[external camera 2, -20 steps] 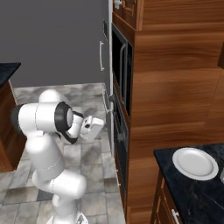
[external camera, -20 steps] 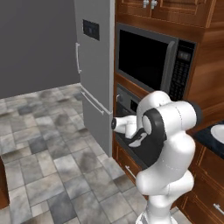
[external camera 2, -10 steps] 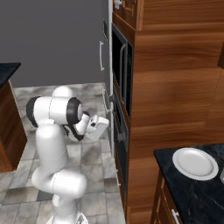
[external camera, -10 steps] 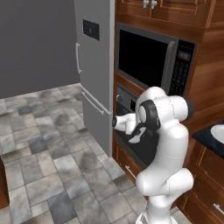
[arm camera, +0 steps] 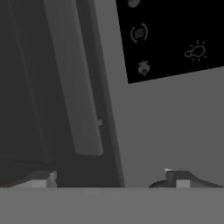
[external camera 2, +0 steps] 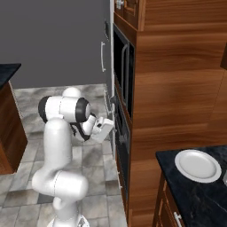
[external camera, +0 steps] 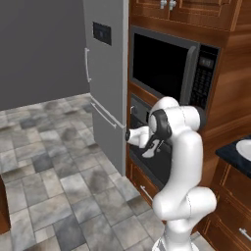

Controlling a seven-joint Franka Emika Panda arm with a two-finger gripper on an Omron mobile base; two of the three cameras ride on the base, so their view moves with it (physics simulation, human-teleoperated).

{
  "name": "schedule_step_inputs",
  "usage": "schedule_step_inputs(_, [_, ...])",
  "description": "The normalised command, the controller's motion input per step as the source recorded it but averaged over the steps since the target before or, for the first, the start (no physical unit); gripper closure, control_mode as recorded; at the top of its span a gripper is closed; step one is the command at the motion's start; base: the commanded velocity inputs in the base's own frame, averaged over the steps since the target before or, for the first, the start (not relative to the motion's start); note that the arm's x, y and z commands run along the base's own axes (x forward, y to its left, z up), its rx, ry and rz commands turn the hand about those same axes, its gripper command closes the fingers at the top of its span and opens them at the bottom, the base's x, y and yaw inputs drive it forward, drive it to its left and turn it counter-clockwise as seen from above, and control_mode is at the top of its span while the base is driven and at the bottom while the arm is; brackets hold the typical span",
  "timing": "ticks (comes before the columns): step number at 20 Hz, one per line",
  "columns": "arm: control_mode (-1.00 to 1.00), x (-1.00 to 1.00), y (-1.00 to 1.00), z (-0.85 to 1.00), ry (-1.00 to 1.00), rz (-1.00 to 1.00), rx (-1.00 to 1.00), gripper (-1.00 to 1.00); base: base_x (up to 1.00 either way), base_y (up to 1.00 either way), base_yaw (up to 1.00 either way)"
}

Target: Take the baked cake out of the oven and place it on the plate for cooling. Then close the oven door.

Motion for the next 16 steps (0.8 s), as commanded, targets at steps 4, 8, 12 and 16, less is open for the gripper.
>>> schedule_step_inputs(4, [-1.00, 0.41, -0.15, -0.31, 0.06, 0.00, 0.00, -1.00, 0.00, 0.00, 0.00])
schedule_step_inputs(8, [-1.00, 0.42, -0.12, -0.34, 0.06, 0.00, 0.00, -1.00, 0.00, 0.00, 0.00])
schedule_step_inputs(12, [-1.00, 0.44, -0.11, -0.34, 0.05, 0.00, 0.00, -1.00, 0.00, 0.00, 0.00])
schedule_step_inputs(16, [-1.00, 0.42, -0.11, -0.30, 0.03, 0.00, 0.00, -1.00, 0.00, 0.00, 0.00])
